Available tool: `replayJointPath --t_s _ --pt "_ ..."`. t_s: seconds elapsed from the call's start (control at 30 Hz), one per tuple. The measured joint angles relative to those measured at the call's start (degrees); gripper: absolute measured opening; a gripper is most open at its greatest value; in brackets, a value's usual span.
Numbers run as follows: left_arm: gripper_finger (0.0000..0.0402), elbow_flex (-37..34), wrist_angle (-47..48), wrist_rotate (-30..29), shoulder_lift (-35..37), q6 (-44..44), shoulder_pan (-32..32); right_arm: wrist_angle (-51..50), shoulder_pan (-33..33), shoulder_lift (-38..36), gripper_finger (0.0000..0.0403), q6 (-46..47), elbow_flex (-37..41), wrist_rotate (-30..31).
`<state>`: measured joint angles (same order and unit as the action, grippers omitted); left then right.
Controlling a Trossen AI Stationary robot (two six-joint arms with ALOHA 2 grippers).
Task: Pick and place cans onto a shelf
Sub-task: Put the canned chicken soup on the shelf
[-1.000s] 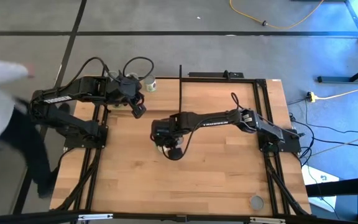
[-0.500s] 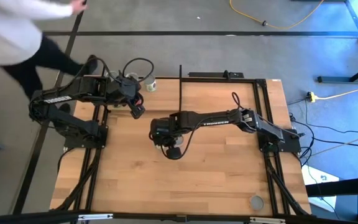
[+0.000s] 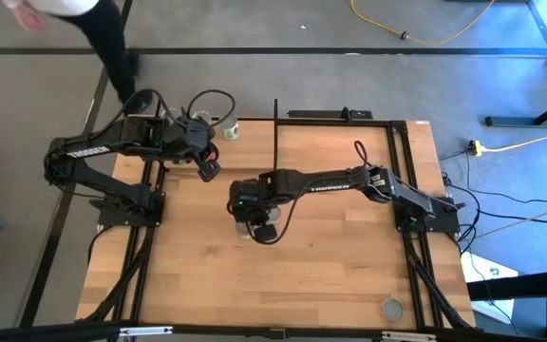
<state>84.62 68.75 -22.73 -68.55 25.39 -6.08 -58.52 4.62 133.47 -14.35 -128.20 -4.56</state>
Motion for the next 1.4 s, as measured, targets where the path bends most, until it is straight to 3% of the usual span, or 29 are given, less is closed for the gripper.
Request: replayJointPath --t_s 0.17,0.37,0.6,0.8,1.03,1.2,1.4 --pt "0.0 0.0 1.1 8.2 0.0 -0.3 0.0 -6.8 0.0 -1.0 0.0059 -1.0 -6.9 0.0" --pt "0.0 -0.2 2.9 18.2 0.0 -0.4 1.4 -7.6 0.1 -8.7 0.0059 -1.2 -5.3 -0.1" --pt "0.0 -1.7 1.5 25.3 -0.1 -3.1 6.8 -10.2 1.9 -16.4 0.0059 -1.2 -6.5 -0.1" --pt "0.0013 -3.7 -3.4 27.6 -0.1 -1.7 9.6 -10.7 3.8 -23.1 0.0059 -0.3 -6.8 1.2" --pt "0.0042 -8.3 -6.8 31.4 -0.5 -2.2 10.8 -14.3 4.4 -30.0 0.0059 5.1 -6.8 10.5" --pt "0.0044 -14.2 -12.5 30.2 -1.4 -13.6 13.1 -18.2 4.3 -33.5 0.0059 6.6 -6.8 17.1" --pt "0.0041 -19.2 -27.9 27.1 -3.7 -26.0 17.9 -22.0 4.2 -36.4 0.0059 7.2 -6.8 21.6"
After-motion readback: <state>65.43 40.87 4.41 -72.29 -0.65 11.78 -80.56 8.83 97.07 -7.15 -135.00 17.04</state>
